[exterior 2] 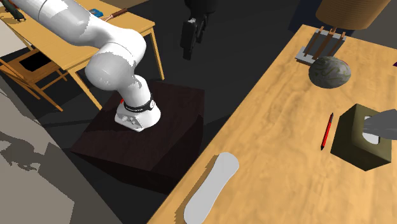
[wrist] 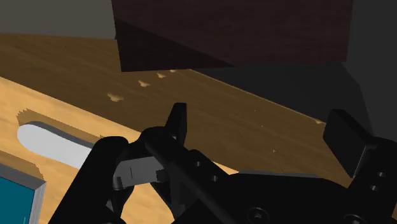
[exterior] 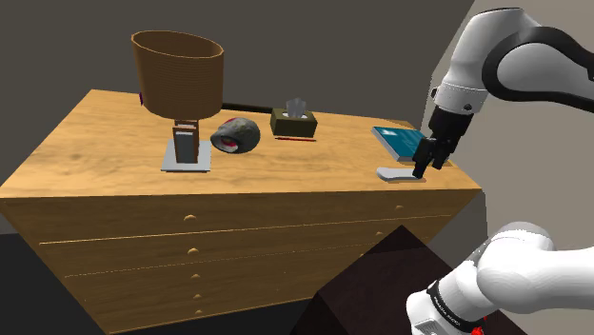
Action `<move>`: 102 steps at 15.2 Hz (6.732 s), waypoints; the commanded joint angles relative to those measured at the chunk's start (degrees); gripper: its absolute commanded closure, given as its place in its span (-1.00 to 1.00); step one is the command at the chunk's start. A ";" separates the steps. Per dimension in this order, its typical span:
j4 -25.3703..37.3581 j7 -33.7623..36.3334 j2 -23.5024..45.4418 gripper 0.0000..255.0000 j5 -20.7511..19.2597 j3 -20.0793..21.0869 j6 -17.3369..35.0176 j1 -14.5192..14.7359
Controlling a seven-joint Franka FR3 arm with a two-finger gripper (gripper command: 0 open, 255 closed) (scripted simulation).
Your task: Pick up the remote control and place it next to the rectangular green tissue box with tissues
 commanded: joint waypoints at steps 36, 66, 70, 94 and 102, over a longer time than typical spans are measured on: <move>1.91 -96.72 34.66 -1.00 -14.34 -65.04 48.35 26.56; 4.68 -93.50 29.16 1.00 -18.19 -60.63 41.36 23.65; 6.43 -92.55 27.02 1.00 -19.16 -58.64 37.77 22.62; 20.57 -91.06 21.37 1.00 -19.28 -50.81 18.29 20.90; 27.18 -90.26 26.38 1.00 -15.35 -50.66 15.57 24.17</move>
